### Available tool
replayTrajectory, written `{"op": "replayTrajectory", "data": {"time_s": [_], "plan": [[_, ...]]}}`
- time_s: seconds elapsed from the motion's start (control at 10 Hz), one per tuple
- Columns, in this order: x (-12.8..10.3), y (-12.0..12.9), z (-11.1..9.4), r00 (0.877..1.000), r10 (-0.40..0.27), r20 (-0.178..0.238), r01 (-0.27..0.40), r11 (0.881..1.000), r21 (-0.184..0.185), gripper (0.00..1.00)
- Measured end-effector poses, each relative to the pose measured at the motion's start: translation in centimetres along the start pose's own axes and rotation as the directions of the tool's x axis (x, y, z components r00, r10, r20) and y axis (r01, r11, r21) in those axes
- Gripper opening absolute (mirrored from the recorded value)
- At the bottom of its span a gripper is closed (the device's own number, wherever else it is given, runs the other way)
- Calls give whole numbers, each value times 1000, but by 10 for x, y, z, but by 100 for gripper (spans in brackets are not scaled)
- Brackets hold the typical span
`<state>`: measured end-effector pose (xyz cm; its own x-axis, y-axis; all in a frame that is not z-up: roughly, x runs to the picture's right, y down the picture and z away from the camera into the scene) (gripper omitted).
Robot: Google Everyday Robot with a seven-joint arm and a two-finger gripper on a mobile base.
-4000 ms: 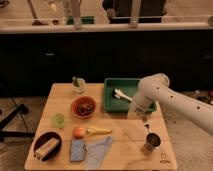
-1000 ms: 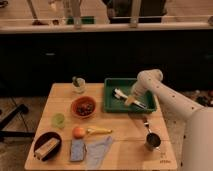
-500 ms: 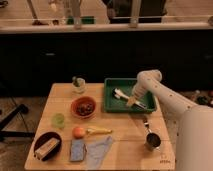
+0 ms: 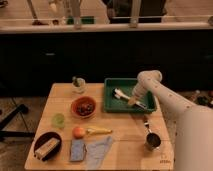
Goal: Place brush in table surface
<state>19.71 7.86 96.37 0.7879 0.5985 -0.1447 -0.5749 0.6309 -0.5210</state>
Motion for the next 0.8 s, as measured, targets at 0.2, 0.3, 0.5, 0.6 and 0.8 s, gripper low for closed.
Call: {"op": "replayTrajectory", "data": {"time_s": [0.2,0.3,0.5,0.6,0.8], "plan": [[3,0,-1,1000,7,20,-6,1000,-12,32],[3,-1,-1,1000,6,21,-6,1000,-12,20],[2,0,-2,1000,0,28,0,1000,-13,0],[2,0,-2,1000,-2,29,3,1000,-13,0],[0,1,-2,1000,-9,30,10,1000,-12,0]]}}
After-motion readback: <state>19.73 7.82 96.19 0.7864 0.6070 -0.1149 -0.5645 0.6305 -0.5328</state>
